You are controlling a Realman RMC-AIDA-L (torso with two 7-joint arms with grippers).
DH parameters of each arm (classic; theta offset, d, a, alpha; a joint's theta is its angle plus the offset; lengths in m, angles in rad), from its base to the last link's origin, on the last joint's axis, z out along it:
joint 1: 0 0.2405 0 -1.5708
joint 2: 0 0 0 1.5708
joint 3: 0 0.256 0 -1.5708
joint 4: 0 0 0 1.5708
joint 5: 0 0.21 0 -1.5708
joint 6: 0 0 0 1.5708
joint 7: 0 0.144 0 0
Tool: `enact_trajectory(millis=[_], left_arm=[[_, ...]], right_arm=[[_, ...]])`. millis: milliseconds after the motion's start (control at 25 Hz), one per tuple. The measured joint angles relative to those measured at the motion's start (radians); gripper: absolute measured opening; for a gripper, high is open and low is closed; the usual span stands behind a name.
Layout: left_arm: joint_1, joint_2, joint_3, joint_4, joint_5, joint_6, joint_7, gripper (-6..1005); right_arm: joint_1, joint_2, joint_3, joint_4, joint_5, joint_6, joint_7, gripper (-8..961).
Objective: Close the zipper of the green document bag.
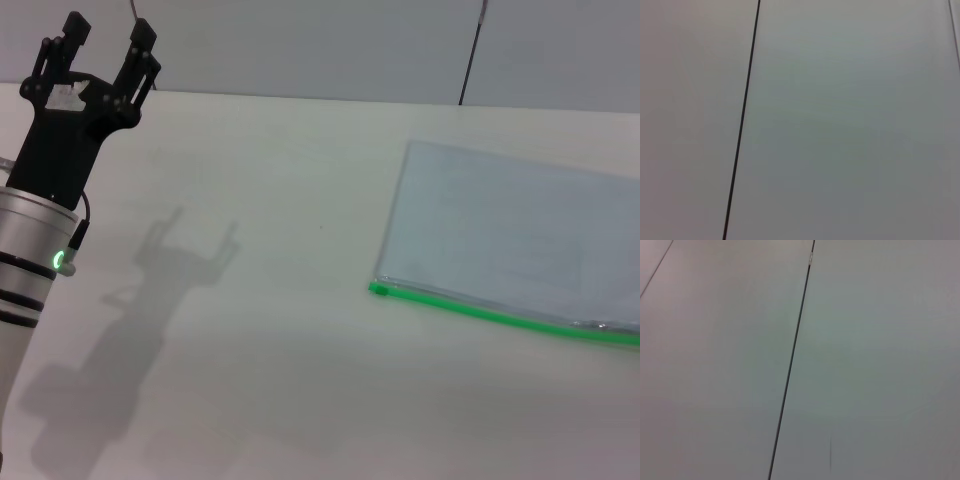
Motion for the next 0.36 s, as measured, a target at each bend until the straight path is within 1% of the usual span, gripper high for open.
enact_trajectory(millis=[360], left_arm=[[-0.002,0.0,0.0,0.0,0.0,0.001,-0.001,767]], right_arm=[[0.001,0.001,-0.002,0.0,0.0,-0.005,0.001,884]])
